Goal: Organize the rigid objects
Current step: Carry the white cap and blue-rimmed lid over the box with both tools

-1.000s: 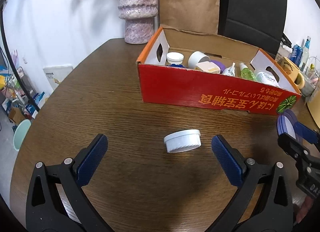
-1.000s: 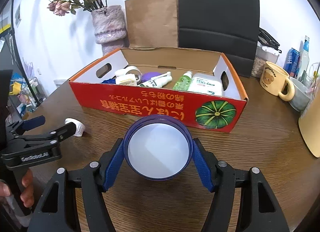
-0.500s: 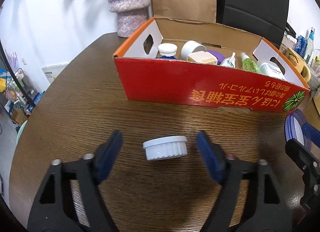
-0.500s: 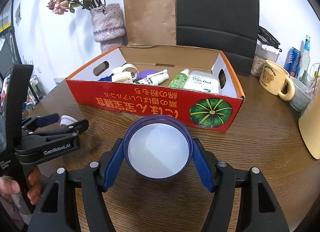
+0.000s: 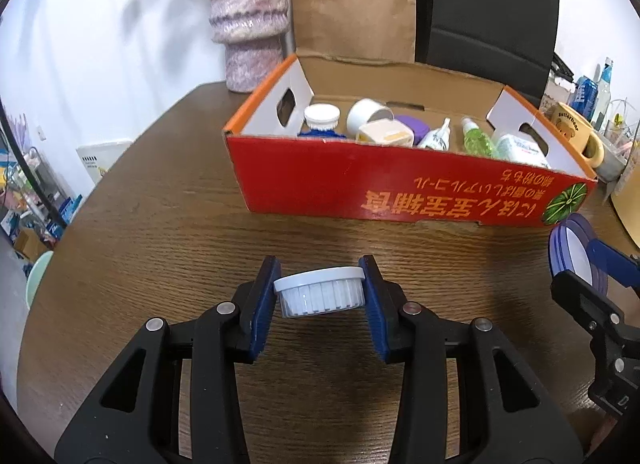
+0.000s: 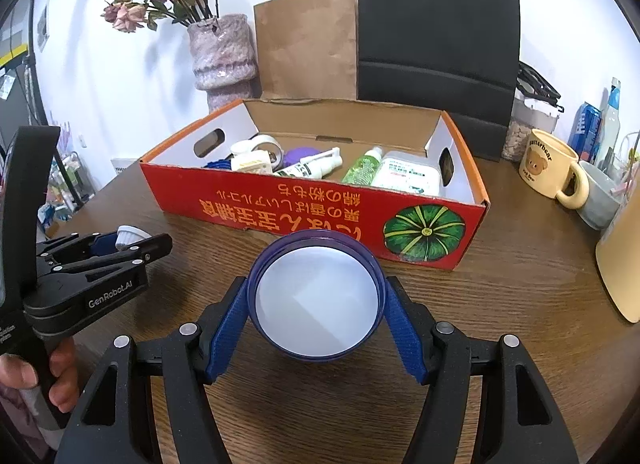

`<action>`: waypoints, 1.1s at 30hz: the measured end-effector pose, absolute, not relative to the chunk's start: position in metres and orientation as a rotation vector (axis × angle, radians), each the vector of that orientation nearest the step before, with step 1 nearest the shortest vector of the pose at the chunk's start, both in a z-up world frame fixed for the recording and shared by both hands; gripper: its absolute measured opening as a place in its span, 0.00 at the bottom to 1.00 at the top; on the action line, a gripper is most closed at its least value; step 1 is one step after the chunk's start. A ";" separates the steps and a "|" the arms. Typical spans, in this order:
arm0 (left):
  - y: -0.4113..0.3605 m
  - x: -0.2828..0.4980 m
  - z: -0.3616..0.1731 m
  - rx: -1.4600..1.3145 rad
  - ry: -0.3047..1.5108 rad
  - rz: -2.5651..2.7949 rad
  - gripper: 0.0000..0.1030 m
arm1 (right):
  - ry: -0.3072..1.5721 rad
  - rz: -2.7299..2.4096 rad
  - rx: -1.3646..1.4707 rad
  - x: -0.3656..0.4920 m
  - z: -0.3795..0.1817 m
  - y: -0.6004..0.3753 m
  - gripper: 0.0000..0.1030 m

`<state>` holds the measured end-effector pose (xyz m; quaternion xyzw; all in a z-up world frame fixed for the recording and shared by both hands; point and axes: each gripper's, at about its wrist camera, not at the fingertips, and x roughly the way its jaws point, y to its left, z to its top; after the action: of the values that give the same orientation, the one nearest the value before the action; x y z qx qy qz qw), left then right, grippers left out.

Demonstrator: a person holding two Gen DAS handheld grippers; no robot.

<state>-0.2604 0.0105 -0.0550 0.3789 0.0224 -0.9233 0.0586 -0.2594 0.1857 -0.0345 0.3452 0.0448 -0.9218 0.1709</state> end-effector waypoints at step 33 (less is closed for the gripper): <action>0.011 -0.274 0.020 0.827 0.152 -2.910 0.35 | 0.110 -2.733 0.708 -0.274 0.017 0.171 0.69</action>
<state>-0.2741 0.0112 0.0195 0.2727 0.0499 -0.9592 0.0560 -0.2743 0.1706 0.0167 0.2476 0.0384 -0.9552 0.1574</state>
